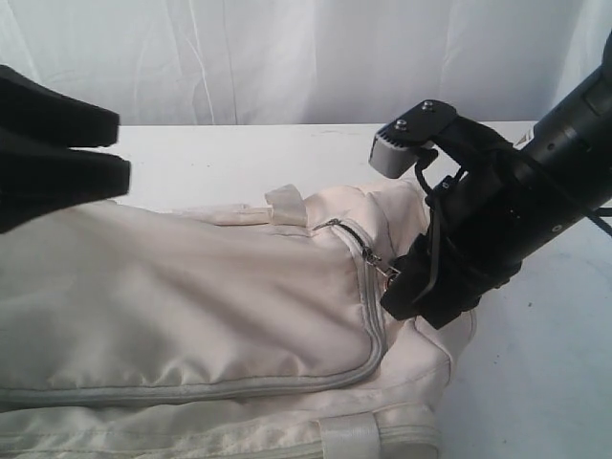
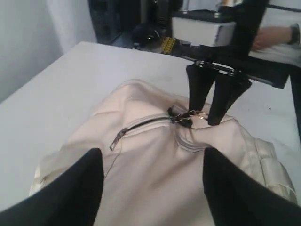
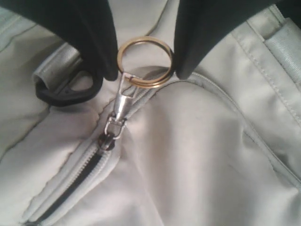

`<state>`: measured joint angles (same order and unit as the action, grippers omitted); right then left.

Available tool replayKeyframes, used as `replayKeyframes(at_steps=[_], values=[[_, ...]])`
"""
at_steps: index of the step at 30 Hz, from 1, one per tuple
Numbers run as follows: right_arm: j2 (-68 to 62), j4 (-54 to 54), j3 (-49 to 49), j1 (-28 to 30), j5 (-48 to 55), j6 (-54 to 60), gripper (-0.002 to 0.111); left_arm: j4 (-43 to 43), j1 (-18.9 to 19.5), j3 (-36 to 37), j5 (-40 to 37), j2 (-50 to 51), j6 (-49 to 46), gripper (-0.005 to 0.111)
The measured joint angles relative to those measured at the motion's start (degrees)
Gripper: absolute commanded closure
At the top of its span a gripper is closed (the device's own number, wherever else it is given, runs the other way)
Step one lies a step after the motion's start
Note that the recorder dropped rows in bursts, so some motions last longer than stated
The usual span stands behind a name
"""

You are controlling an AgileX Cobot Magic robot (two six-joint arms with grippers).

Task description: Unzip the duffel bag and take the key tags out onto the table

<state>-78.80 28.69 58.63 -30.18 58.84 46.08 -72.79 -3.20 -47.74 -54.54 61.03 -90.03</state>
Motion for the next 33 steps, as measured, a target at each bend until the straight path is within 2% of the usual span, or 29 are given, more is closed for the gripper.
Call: replayKeyframes(at_steps=[5, 9, 11, 13, 19, 21, 30, 33], values=[[0.0, 0.0, 0.0, 0.0, 0.0, 0.0, 0.108, -5.6, -12.1, 1.7, 9.3, 1.3, -14.2, 0.042], [0.0, 0.0, 0.0, 0.0, 0.0, -0.2, 0.108, -9.6, -21.5, 1.9, 19.2, 5.5, -20.9, 0.042], [0.0, 0.0, 0.0, 0.0, 0.0, -1.2, 0.108, -10.8, -24.8, 1.9, 23.3, 7.8, -22.1, 0.042], [0.0, 0.0, 0.0, 0.0, 0.0, -2.1, 0.101, -11.7, -27.3, 1.9, 26.4, 10.5, -22.1, 0.042], [0.0, 0.0, 0.0, 0.0, -0.3, -5.0, 0.061, -13.4, -29.3, 1.9, 28.7, 15.5, -22.1, 0.042], [0.0, -0.5, 0.0, 0.0, -1.2, -5.5, 0.053, -13.8, -29.3, 1.9, 28.7, 16.3, -22.1, 0.042], [0.0, -1.0, 0.0, 0.0, -7.4, -12.7, 0.051, -16.0, -29.3, 2.1, 29.8, 18.1, -22.1, 0.042], [0.0, -1.1, 0.0, 0.0, -6.7, -13.7, 0.056, -18.9, -29.3, 2.1, 30.0, 19.5, -22.2, 0.042]])
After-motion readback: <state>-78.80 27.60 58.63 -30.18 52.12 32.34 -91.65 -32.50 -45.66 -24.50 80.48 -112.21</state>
